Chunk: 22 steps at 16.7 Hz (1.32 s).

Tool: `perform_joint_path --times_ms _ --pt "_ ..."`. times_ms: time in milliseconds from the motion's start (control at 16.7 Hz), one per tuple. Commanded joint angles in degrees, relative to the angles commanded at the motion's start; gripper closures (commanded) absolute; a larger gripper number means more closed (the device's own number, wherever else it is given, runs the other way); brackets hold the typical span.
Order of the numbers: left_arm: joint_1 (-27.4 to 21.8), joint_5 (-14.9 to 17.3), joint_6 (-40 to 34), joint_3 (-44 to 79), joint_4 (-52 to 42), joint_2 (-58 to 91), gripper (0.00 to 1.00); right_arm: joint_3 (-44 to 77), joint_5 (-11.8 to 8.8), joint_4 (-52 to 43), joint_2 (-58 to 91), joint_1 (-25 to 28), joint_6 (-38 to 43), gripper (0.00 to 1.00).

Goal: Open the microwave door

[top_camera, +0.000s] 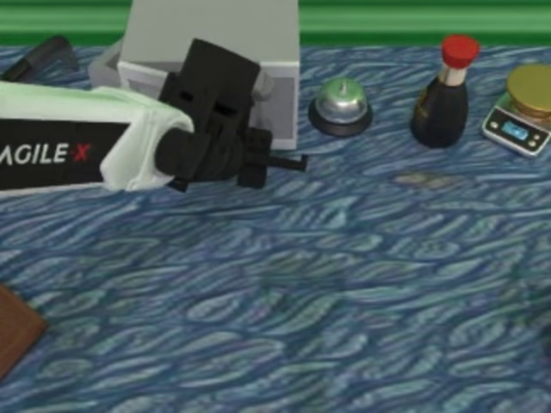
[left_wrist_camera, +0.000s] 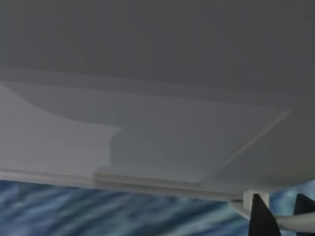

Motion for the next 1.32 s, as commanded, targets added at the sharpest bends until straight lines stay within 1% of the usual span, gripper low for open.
perform_joint_path --times_ms 660,780,1140,1320 --pt "0.0 0.0 0.0 0.0 0.0 0.0 1.0 0.0 0.0 0.0 0.0 0.0 0.0 0.0" --pt "-0.37 0.51 -0.16 0.14 0.01 0.02 1.0 0.0 0.0 0.0 0.0 0.0 0.0 0.0" --pt "0.8 2.36 2.75 -2.32 1.09 -1.72 1.0 0.0 0.0 0.0 0.0 0.0 0.0 0.0" --pt "0.91 2.56 3.07 -2.59 1.17 -1.84 1.0 0.0 0.0 0.0 0.0 0.0 0.0 0.0"
